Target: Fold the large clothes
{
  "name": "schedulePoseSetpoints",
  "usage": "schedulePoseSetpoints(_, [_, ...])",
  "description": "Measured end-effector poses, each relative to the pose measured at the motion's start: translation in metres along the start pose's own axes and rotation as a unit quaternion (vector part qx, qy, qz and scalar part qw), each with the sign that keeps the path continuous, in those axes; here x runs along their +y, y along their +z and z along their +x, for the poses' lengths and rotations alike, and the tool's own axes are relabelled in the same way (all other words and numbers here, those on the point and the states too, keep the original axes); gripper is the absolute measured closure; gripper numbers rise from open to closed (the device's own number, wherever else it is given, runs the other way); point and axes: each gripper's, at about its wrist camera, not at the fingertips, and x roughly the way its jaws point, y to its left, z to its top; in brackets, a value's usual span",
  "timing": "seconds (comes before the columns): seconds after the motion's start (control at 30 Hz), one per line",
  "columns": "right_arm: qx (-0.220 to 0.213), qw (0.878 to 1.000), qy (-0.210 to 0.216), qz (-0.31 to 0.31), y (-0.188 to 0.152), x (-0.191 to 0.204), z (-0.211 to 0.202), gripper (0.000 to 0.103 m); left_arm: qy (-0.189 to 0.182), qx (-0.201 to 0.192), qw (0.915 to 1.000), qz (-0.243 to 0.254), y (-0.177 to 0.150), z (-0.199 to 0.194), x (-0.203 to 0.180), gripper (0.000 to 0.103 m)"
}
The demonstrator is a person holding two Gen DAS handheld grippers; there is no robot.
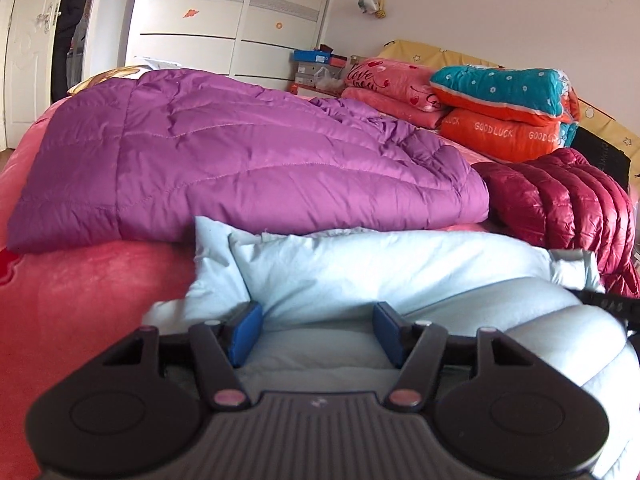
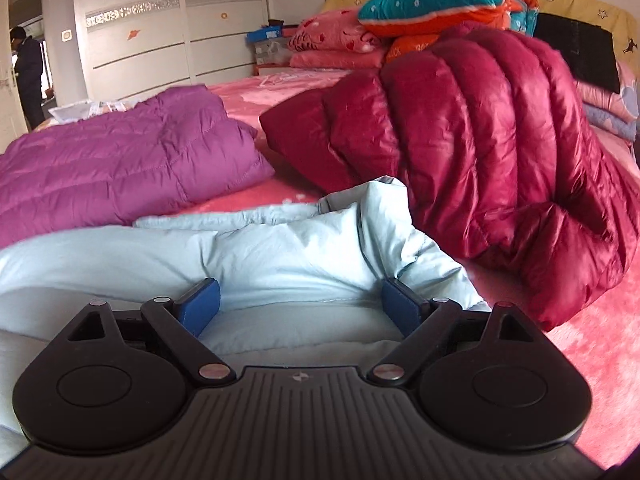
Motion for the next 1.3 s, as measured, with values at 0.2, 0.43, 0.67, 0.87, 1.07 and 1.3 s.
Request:
schedulePoseSetpoints(0.2, [0.009, 1.000, 0.001, -0.009, -0.010, -0.004, 0.016, 0.000, 0.001, -0.008, 0.9999, 0.012, -0.005, 0.009, -0.004, 0.038])
schedulePoseSetpoints(0.43, [0.002, 1.000, -0.006, -0.021, -0.013, 0.000, 0.022, 0.000, 0.004, -0.011, 0.9995, 0.030, -0.011, 0.016, -0.008, 0.038])
schedulePoseSetpoints(0.67, [-0.006, 1.000, -0.009, -0.024, -0.015, 0.001, 0.023, 0.000, 0.005, -0.015, 0.9992, 0.036, -0.015, 0.021, -0.010, 0.037])
schedulePoseSetpoints(0.87, [-0.016, 1.000, -0.007, -0.021, -0.018, 0.001, 0.016, 0.000, 0.004, -0.016, 0.9992, 0.036, -0.016, 0.020, -0.010, 0.036])
schedulePoseSetpoints(1.07, [-0.033, 0.999, 0.010, 0.000, -0.018, -0.007, 0.006, 0.000, 0.015, -0.021, 0.9987, 0.045, -0.011, 0.012, -0.015, 0.030])
schedulePoseSetpoints(1.3, [-0.032, 0.999, 0.015, 0.017, -0.013, -0.016, -0.028, 0.000, -0.015, -0.055, 0.9979, 0.030, 0.003, -0.021, -0.017, 0.020])
